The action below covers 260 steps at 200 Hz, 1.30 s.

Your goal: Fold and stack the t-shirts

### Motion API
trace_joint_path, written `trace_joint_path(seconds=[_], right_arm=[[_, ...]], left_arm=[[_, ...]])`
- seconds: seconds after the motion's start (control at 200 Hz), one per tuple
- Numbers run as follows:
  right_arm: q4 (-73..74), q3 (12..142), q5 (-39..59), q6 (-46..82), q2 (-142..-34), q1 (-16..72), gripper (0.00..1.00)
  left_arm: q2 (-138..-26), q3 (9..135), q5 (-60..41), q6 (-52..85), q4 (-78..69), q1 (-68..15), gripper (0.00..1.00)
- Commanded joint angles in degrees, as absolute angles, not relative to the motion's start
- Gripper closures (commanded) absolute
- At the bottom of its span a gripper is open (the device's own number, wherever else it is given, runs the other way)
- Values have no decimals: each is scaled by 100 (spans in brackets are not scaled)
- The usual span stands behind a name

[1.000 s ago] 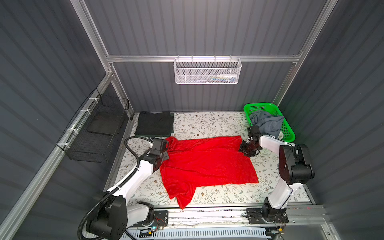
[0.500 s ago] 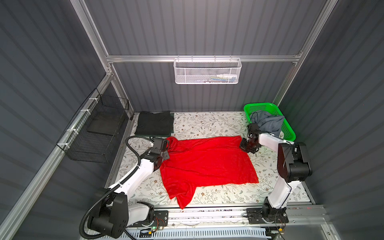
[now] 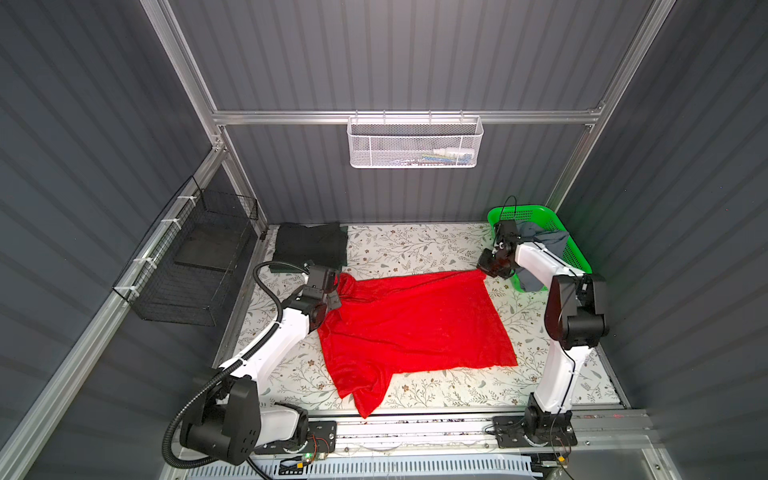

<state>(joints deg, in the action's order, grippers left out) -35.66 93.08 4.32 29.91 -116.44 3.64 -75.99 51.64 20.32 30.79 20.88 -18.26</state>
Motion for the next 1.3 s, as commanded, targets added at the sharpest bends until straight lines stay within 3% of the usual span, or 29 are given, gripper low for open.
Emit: trace_joint_path(seconds=[0.0,0.17,0.27,0.345,0.51,0.63,1.131,1.156,1.196,1.256,1.296], right_arm=[[-4122,10224,134,2715,-12206,240,100],[-4812,12463,453,2458,-13353,132,100],[-5021,13002,533,2275,-13577,132,100],[-4931,12517,521,2241,-13351,132,100],[-3671,10034,374,2350,-12089,123,100],[-3487,9184,258,2394,-11631,89,100],[-3621,8813,224,2522,-11576,-97,100],[-3625,8815,236,2522,-11599,-98,97],[-3628,8820,225,2522,-11619,-97,90],[-3660,8815,194,2521,-11622,-97,69],[-3657,8799,200,2512,-11589,-97,62]], left_arm=[[-7864,5721,2131,2961,1845,-1793,100],[-8497,6523,2054,2998,1700,-1793,100],[-8554,6672,1781,3026,1690,-1793,100],[-8356,6446,1591,3080,1624,-1819,100],[-7767,5661,1363,3353,1686,-1900,100],[-7463,5328,1388,3525,1974,-2145,100],[-6999,4999,1057,4176,3183,-2231,100],[-7047,4962,942,4171,3182,-2238,88],[-7126,4927,810,4157,3218,-2258,58],[-7209,4934,777,4097,3376,-2268,53],[-7194,4970,981,4044,3540,-2268,47]])
